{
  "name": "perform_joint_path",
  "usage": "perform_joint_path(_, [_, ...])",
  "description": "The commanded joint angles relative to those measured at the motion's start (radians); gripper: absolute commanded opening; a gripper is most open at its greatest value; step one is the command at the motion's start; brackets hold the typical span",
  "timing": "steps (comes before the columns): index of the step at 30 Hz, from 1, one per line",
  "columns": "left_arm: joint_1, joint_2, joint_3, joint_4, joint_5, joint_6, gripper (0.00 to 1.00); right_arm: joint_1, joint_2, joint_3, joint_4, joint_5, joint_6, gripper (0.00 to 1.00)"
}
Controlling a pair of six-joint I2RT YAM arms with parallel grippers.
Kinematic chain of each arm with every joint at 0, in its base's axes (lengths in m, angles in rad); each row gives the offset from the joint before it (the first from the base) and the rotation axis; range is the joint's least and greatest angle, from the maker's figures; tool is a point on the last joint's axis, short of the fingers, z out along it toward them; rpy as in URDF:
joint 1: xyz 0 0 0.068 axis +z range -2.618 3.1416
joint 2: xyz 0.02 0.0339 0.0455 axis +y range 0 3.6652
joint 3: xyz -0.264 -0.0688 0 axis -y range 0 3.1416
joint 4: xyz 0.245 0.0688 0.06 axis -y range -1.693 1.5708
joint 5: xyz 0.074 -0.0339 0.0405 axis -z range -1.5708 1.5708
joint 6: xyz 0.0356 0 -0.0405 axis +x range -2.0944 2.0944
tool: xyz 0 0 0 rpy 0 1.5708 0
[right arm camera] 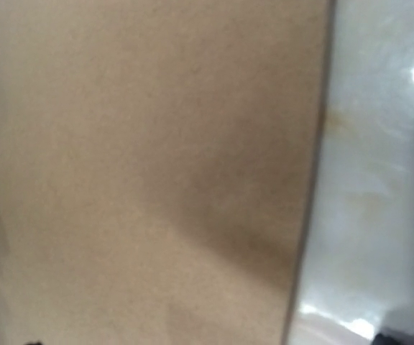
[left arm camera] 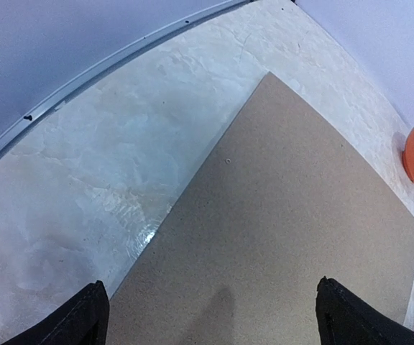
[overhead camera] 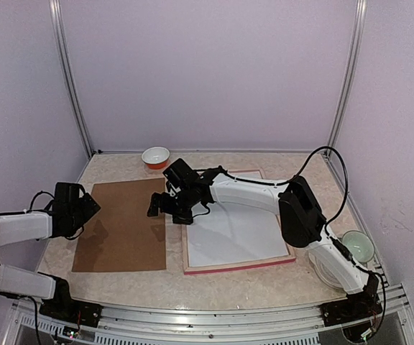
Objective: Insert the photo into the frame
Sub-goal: Move the backboard to the frame body.
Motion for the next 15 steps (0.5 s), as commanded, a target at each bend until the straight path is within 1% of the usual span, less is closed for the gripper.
perform_joint_path(1, [-0.004,-0.003,-0.008,-0.005,-0.115,-0.008,0.99,-0.002,0.063,-0.012,-0.018,-0.057,0.009,0.99])
perform_joint_path(7, [-0.004,0.088,0.030,-0.024,-0.116,-0.004,0.99,-0.002,0.037,-0.054,0.044,-0.085,0.000,0.99])
perform_joint_path(11, [0.000,0.165,0.044,-0.008,-0.081,0.003,0.99,0.001,0.024,-0.067,0.065,-0.086,-0.011,0.99])
perform_joint_path(15, [0.016,0.194,0.041,0.017,-0.026,0.010,0.99,0.005,0.031,-0.068,0.085,-0.098,-0.018,0.99])
